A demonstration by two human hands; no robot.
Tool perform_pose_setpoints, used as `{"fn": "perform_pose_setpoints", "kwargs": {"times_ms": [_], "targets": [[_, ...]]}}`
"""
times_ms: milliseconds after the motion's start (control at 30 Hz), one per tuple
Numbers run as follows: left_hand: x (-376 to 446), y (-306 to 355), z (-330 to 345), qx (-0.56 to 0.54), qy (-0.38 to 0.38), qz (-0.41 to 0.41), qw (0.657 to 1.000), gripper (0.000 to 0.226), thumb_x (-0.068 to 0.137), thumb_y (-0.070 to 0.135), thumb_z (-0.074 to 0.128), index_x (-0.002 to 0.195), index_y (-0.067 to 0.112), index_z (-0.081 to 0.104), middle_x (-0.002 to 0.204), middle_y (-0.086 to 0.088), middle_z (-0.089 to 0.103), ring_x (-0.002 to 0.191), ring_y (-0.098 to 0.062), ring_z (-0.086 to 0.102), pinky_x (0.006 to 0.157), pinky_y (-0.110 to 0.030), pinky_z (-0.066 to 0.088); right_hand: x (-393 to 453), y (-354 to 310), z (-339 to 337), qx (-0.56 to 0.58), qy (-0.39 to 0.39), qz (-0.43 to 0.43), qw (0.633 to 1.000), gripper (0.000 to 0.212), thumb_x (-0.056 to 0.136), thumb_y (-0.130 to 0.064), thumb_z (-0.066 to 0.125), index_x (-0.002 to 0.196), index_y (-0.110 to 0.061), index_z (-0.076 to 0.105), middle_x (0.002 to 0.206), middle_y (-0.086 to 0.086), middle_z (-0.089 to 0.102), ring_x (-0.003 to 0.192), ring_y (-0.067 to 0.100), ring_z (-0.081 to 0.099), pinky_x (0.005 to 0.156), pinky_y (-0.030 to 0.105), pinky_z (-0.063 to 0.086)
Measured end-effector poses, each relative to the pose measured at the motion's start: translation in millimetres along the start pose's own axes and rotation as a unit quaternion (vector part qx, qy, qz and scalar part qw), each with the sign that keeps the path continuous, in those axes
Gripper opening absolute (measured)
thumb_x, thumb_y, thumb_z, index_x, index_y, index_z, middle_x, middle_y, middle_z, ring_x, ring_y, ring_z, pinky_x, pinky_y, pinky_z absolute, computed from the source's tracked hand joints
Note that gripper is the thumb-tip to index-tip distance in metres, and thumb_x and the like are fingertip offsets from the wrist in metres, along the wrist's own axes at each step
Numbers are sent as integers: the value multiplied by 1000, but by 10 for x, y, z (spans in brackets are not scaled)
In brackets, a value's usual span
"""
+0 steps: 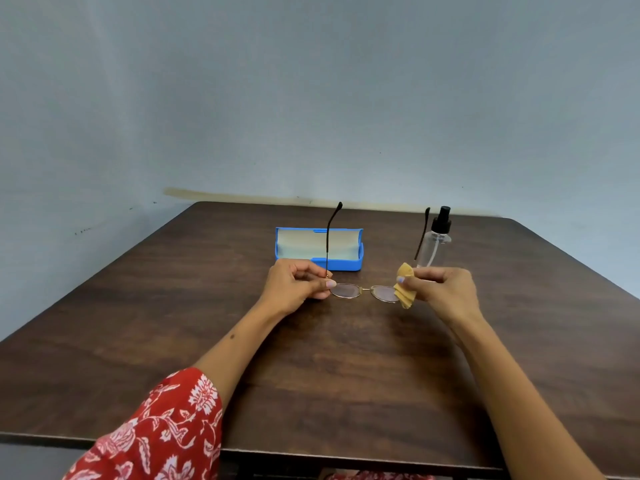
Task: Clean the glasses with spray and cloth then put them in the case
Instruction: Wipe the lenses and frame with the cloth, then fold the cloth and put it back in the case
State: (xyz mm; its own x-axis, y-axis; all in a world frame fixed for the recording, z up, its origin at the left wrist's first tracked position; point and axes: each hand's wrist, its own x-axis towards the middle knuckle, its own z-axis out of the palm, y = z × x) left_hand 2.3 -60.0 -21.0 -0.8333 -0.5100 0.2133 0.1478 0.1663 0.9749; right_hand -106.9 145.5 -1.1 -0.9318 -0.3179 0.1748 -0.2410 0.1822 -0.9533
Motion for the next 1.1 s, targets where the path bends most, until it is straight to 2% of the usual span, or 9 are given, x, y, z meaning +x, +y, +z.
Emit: {"fn": "perform_pose_setpoints", "kwargs": {"times_ms": [133,200,300,433,500,633,767,933,1100], "targets": [[-36,9,137,-12,-7,10,1000,13,76,-5,71,88,-5,69,77,-13,70,58,-13,67,59,-20,57,-40,33,-50,3,62,-6,998,12,69,-19,79,65,-28,73,69,-3,73,83,16,69,88,40,53],[-53,7,214,27,-2,21,999,15,79,2,71,93,-4,70,75,-13,69,53,-11,62,51,-18,51,-44,60,-77,6,101,-3,995,11,69,-21,79,65,-29,73,59,-11,70,68,0,67,78,27,55],[-62,-3,282,102,16,48,994,8,78,12,74,86,11,74,79,-3,72,45,-6,53,45,-15,42,-72,90,-78,-11,140,-7,990,3,71,-24,77,74,-22,76,49,-19,63,53,-17,56,53,1,39],[-70,-21,301,126,25,58,990,7,77,14,75,83,18,75,84,1,74,55,-14,51,50,-21,45,-103,100,-54,-19,152,-8,988,4,73,-25,75,73,-21,76,48,-22,59,52,-24,50,49,-4,34],[-64,-28,294,143,22,55,988,10,77,15,75,87,16,75,87,1,74,61,-14,55,50,-19,45,-116,97,-43,-28,149,-9,988,5,74,-25,74,72,-21,75,47,-22,59,50,-23,50,49,-4,34],[-66,-43,280,180,9,61,982,15,74,15,78,89,13,76,86,4,73,67,5,61,57,-7,44,-129,102,-44,-48,146,-5,988,8,76,-29,73,72,-22,75,46,-24,57,55,-17,54,52,5,36],[-76,-38,276,206,2,66,976,15,74,16,78,88,13,76,84,6,72,72,0,63,67,-7,46,-141,112,-39,-65,134,-2,989,10,77,-31,72,79,-22,76,59,-17,64,72,3,59,70,23,41],[-60,-49,274,213,-5,64,975,16,74,18,78,90,15,76,83,10,71,64,11,59,60,-2,42,-197,79,-71,-49,159,11,986,17,76,-29,72,59,-30,68,55,-21,61,66,-2,56,61,20,39],[-62,-45,259,205,-13,65,977,25,71,18,80,95,16,74,83,6,72,67,4,63,68,-10,48,-379,38,-74,75,145,30,986,10,79,-23,71,70,-27,71,61,-13,69,64,1,63,64,19,47]]}}
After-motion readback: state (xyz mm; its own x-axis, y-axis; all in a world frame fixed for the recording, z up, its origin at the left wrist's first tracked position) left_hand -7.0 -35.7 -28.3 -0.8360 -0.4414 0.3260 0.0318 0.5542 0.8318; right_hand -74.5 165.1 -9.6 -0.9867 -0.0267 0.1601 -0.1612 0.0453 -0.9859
